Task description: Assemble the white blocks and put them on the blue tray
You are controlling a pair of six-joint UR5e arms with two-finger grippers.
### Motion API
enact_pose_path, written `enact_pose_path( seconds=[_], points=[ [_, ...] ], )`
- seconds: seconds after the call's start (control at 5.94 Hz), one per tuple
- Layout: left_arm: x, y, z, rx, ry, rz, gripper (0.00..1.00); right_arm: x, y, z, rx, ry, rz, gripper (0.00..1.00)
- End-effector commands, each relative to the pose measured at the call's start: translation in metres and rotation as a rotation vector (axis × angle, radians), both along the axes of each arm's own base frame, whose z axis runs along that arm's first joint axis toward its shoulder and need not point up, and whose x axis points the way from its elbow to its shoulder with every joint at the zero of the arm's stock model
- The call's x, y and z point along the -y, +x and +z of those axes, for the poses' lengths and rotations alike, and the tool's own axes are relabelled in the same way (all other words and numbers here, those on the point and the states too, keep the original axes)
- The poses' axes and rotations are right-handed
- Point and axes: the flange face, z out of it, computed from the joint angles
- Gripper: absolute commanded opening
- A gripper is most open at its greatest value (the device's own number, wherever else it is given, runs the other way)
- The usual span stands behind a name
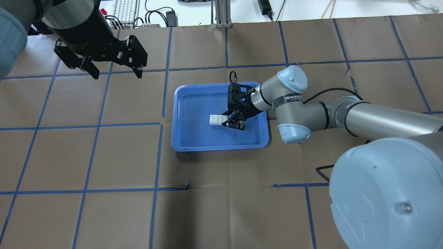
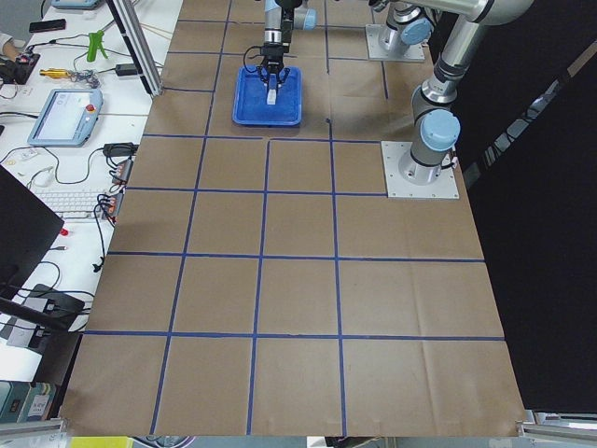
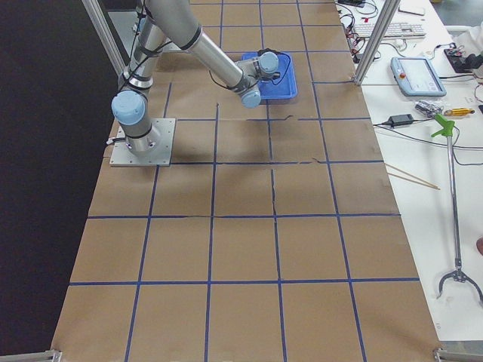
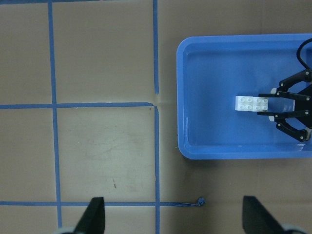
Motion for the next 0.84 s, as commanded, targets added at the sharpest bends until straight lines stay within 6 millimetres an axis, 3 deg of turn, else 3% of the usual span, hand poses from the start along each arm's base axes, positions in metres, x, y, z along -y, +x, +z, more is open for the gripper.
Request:
enact_pose_path(
  seconds=[0.0,0.67],
  points=[
    [0.0,-0.0002,-0.0005,0.0,0.0,-0.001,0.99,0.0005,0.0003,-0.0004,0.003,-0.001,0.0,0.28],
    [0.0,-0.0002,-0.0005,0.0,0.0,-0.001,0.99,0.0011,0.0005,-0.0047,0.004,0.004,0.001,0.28]
  ],
)
